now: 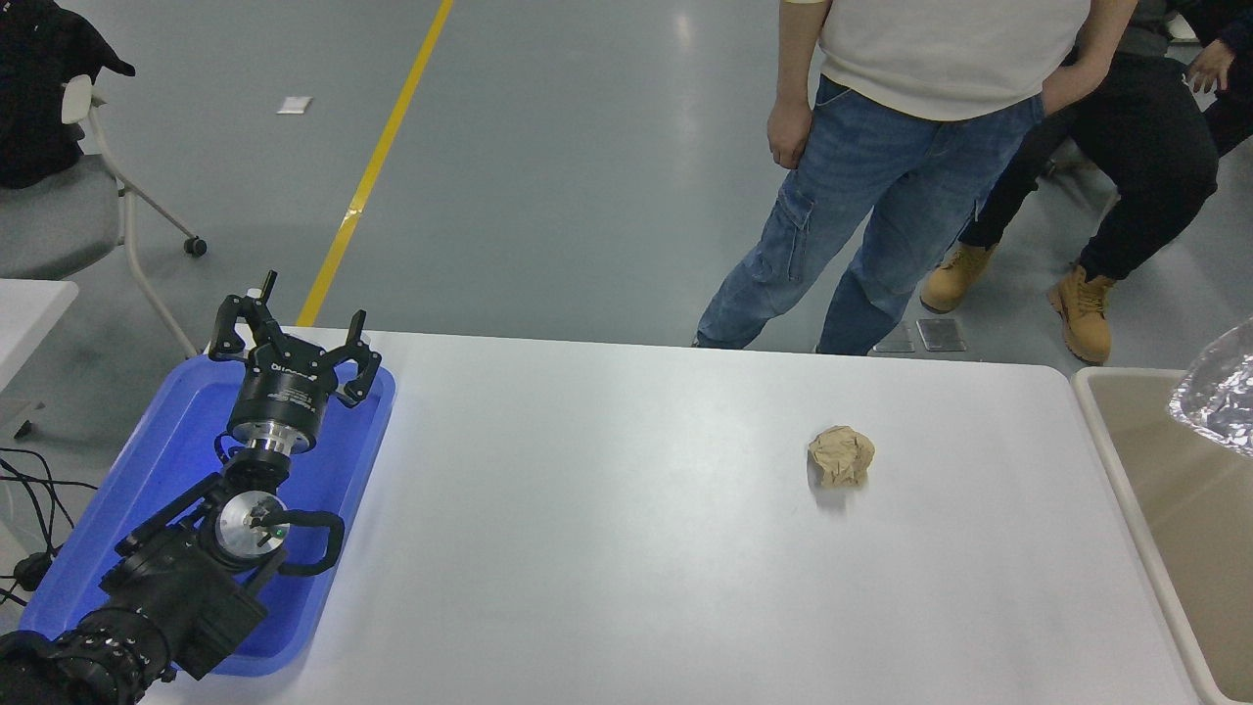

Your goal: Pick up foil plate and place in dustbin

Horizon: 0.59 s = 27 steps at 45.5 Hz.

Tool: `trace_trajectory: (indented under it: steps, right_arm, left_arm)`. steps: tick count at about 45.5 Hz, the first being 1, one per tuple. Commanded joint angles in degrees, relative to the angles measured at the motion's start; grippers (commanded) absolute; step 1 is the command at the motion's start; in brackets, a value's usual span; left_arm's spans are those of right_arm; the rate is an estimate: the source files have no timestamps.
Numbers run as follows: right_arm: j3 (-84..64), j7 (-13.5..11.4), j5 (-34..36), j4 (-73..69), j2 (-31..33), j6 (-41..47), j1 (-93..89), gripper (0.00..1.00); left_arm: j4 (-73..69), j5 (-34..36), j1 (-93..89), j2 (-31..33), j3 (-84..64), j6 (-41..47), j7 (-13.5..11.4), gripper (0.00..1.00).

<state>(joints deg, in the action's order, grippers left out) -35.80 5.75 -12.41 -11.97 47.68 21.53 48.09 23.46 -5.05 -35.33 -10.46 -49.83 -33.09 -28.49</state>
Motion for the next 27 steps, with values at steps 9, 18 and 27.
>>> trace_trajectory:
  steps: [9, 18, 27]
  right_arm:
    - [1.69, -0.04, 4.50, 4.24, -4.61, -4.21, -9.06, 0.00]
    - [4.15, -0.04, 4.50, 4.68, -5.66, -4.48, -11.88, 0.00]
    - [4.24, -0.04, 4.50, 4.86, -5.75, -4.48, -11.96, 0.00]
  left_arm:
    - [0.00, 0.04, 0.00, 0.00, 0.00, -0.05, -0.08, 1.00]
    - [0.00, -0.05, 0.00, 0.00, 0.00, 0.04, -0.08, 1.00]
    - [0.00, 0.04, 0.00, 0.00, 0.00, -0.05, 0.01, 1.00]
